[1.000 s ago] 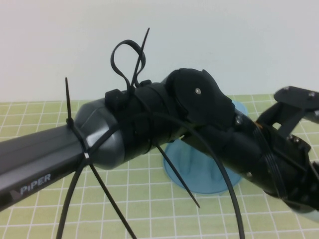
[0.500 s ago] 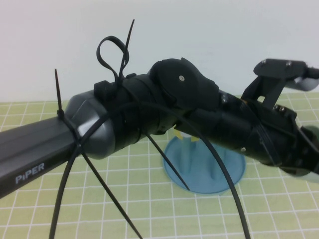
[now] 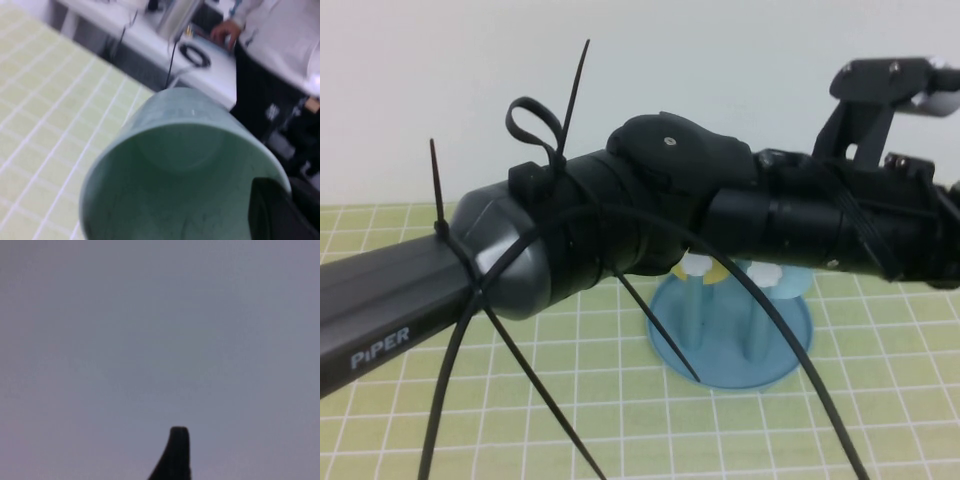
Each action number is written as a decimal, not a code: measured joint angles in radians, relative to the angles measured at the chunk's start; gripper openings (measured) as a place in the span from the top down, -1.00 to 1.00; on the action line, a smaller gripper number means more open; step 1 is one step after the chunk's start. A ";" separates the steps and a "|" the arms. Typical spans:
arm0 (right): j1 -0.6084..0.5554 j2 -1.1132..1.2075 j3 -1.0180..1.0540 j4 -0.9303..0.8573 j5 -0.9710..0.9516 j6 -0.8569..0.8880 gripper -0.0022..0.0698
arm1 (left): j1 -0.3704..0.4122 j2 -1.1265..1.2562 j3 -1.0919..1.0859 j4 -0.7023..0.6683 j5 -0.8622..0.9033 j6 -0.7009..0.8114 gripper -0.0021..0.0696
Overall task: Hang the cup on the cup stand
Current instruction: Adjust the cup with two arms
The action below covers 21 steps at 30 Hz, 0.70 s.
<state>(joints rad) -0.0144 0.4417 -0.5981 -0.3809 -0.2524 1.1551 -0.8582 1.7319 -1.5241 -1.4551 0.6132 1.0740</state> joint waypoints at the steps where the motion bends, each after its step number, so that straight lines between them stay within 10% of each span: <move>1: 0.000 -0.020 0.015 -0.007 -0.002 0.059 -0.96 | 0.000 0.000 0.000 -0.031 -0.001 0.030 0.94; 21: 0.000 -0.223 0.467 -0.025 -0.042 0.799 -0.96 | -0.013 0.000 0.000 -0.368 0.044 0.324 0.94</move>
<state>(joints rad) -0.0144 0.2191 -0.1310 -0.4061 -0.2947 1.9539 -0.8712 1.7319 -1.5241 -1.8231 0.6573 1.3979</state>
